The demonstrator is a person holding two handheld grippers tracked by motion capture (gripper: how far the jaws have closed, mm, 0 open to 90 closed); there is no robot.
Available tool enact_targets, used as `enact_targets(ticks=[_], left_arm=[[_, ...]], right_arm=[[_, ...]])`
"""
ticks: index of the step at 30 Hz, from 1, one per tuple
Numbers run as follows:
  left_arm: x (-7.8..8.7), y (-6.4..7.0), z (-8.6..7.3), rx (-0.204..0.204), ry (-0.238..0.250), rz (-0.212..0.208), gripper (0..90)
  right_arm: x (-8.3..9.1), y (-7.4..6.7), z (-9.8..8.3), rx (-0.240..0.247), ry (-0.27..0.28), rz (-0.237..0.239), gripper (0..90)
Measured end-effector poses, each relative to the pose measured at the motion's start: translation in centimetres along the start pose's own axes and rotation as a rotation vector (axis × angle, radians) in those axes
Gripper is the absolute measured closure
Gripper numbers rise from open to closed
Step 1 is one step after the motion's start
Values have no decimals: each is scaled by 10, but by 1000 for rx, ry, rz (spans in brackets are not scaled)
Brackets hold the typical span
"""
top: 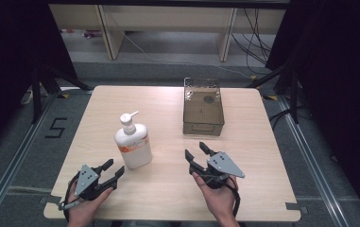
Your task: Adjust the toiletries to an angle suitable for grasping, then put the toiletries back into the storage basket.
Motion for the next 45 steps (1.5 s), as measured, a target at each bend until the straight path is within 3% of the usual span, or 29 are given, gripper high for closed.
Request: enact_targets(ticks=[2,7,11,12,18,20,21,23,25,26,27,28,30,34,40,45], left_arm=[[-2,-3,-4,5,23,-2,426],[-5,-11,-7,-8,26,10,379],[-7,-14,-8,-7,24,22,364],[-8,-15,-8,-6,29,26,359],[-11,-15,-8,-7,33,25,360],[-10,-15,-7,-14,16,31,360],[-10,-15,-7,-13,15,31,360],[-11,-15,-7,-7,26,28,360],[-11,-15,-7,-9,39,23,360],[-11,-15,-7,-12,38,23,360],[-11,-15,-7,-13,40,21,360],[-11,-16,-7,-14,40,21,360],[-11,-16,-8,-7,40,21,359],[-9,-16,-7,-2,24,29,359],[-10,-17,-7,3,24,30,359],[-9,-17,-7,6,25,28,359]], right_arm=[[-9,-8,5,27,17,18,439],[-19,-25,18,27,24,48,454],[-28,-33,25,33,29,74,463],[-30,-34,27,57,33,74,468],[-47,-46,35,29,17,94,501],[-52,-49,37,32,16,96,504],[-56,-49,38,59,35,97,506],[-61,-53,40,44,37,111,508],[-64,-58,43,52,44,101,509],[-65,-63,45,27,42,115,509],[-67,-64,47,58,51,107,509],[-68,-68,49,27,42,110,510],[-72,-71,54,29,46,120,510],[-80,-77,64,78,61,97,511],[-95,-94,72,31,53,103,519],[-106,-104,74,48,32,84,520]])
Point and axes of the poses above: each handheld gripper's, and its own axes: x roughly backward along the jaws, z roughly out of its top, y roughly to its right, the point moved 1 cm from there along -x, roughly forward along the jaws, and after that the axes turned 6 degrees about z, right-handed, at the moved point
